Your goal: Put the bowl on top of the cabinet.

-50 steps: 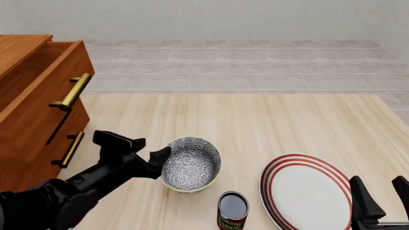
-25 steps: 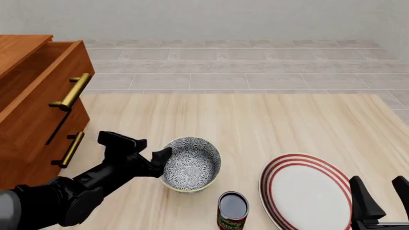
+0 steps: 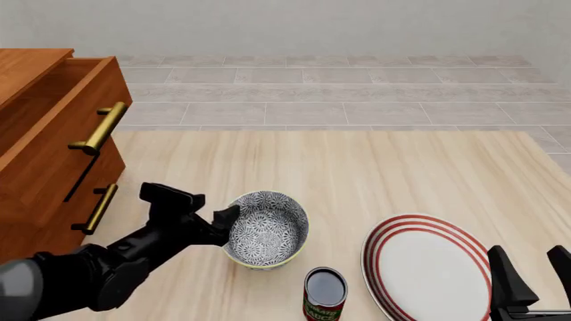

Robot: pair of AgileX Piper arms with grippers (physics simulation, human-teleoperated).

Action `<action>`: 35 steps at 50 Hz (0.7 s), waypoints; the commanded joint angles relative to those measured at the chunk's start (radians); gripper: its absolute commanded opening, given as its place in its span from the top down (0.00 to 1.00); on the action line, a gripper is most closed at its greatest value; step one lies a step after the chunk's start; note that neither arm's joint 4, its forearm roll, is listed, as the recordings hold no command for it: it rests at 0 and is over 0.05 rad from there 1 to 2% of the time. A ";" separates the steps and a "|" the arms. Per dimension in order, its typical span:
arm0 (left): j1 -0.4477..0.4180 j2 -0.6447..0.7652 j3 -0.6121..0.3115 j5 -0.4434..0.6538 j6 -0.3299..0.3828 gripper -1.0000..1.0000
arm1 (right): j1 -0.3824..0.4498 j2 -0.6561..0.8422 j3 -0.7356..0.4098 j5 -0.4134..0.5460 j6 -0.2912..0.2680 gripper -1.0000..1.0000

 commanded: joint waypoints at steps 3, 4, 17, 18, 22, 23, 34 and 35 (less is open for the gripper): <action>0.005 0.038 -0.002 -0.024 0.000 0.00 | 0.000 0.000 0.000 0.000 0.000 0.00; 0.007 0.042 -0.004 -0.026 0.003 0.00 | 0.000 0.000 0.000 0.000 0.000 0.00; 0.003 0.054 -0.014 -0.023 0.006 0.00 | 0.000 0.000 0.000 0.000 0.000 0.00; 0.002 0.054 -0.014 -0.024 0.007 0.00 | 0.000 0.000 0.000 0.000 0.000 0.00; 0.003 0.060 -0.016 -0.027 0.007 0.00 | 0.000 0.000 0.000 0.000 0.000 0.00; 0.004 0.063 -0.016 -0.028 0.008 0.00 | 0.000 0.000 0.000 0.000 0.000 0.00; 0.008 0.074 -0.017 -0.034 0.005 0.00 | 0.000 0.000 0.000 0.000 0.000 0.00; 0.009 0.076 -0.017 -0.035 0.005 0.00 | 0.000 0.000 0.000 0.000 0.000 0.00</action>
